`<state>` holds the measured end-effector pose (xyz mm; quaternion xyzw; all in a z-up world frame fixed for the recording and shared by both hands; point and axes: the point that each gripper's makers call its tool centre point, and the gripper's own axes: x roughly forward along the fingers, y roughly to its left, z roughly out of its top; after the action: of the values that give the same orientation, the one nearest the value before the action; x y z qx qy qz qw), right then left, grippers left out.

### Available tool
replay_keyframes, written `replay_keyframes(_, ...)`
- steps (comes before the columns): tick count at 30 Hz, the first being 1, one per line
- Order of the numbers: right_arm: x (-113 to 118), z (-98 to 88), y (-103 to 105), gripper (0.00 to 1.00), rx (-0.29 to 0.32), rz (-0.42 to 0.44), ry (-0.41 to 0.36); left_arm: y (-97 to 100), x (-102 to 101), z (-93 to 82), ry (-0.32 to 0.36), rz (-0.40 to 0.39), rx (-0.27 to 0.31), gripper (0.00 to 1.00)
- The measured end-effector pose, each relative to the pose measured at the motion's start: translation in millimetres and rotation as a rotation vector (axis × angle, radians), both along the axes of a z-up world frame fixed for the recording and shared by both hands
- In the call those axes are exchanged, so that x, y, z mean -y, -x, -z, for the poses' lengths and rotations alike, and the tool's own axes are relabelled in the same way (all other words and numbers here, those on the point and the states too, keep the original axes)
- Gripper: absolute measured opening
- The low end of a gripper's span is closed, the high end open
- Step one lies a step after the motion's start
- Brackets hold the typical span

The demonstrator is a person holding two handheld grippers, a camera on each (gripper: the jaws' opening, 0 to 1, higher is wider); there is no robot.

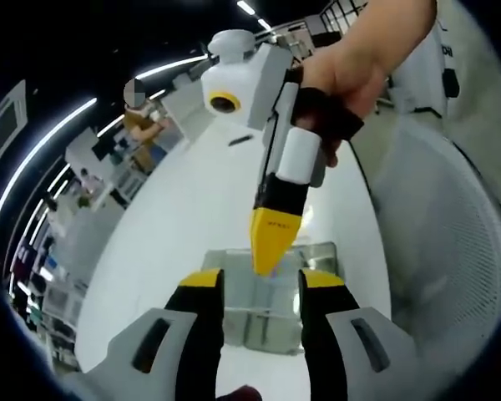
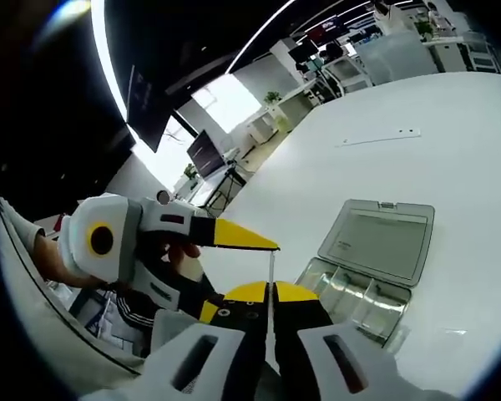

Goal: Insert the divider into the dual guide fixture by aligning both edges with the guide slots and pushing it downward to the bottom, including one-sided entry, uneven engagement, binding, and posture correction.

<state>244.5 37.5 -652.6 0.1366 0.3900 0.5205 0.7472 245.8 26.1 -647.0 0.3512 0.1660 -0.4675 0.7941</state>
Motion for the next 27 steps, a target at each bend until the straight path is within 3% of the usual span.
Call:
replay_keyframes(14,2,-0.4,-1,0.0,0.075,-0.049,0.013,-2.0,-9,-6.1,0.055,-0.016,-0.05,0.32)
replay_keyframes(27,2,0.3,9,0.0,0.206,-0.181,0.055,1.8,-13,-8.9,0.073,0.021,-0.148,0.22)
